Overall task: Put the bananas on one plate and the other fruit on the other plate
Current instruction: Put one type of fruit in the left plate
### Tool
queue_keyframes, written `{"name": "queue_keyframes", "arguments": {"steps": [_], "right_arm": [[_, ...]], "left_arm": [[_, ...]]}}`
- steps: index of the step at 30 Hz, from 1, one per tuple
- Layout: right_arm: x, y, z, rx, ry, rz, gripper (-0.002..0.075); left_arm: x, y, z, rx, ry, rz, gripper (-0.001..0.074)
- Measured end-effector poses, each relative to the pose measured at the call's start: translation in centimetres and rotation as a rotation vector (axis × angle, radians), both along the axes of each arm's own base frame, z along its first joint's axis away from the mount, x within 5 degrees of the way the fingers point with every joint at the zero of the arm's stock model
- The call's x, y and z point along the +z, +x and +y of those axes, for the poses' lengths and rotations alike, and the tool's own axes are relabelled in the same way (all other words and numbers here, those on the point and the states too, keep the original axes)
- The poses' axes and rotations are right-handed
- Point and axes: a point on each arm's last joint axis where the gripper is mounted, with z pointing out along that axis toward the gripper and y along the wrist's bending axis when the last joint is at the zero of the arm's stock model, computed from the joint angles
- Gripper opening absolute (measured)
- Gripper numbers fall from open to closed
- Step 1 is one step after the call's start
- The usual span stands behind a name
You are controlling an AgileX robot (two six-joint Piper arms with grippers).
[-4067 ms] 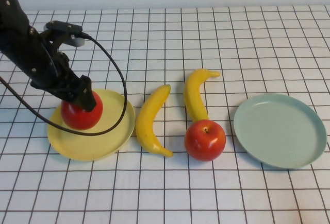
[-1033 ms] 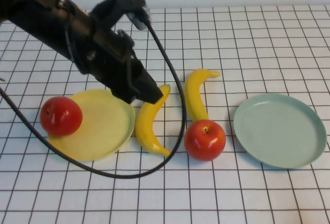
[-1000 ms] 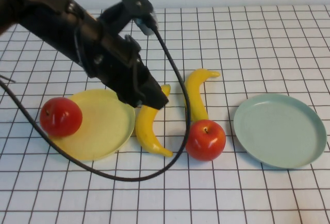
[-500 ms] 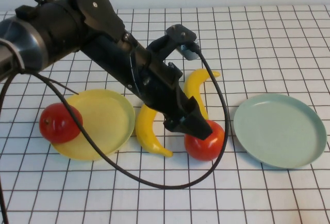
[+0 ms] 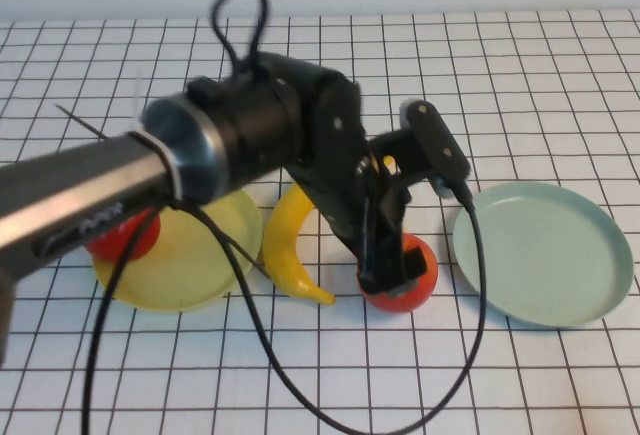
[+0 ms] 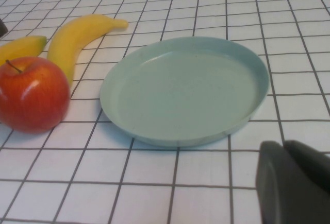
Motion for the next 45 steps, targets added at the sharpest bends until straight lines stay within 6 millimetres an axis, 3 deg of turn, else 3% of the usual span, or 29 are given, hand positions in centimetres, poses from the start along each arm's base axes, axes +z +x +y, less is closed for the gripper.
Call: {"name": "queue_keyframes", "arguments": {"steps": [6, 19, 45], "right_arm": [[0.0, 0.0, 0.0, 0.0, 0.0, 0.0, -0.0017], [0.0, 0.0, 0.0, 0.0, 0.0, 0.0, -0.0017], [0.0, 0.0, 0.0, 0.0, 0.0, 0.0, -0.0017]], "left_arm": [[-1.8, -0.1, -1.1, 0.05, 0.042, 0.006, 0.0668], [-3.3, 0.7, -1.7, 0.092, 0.017, -0.002, 0.0668], [-3.6, 0.9, -2.0, 0.161, -0.003, 0.025, 0.0668]]}}
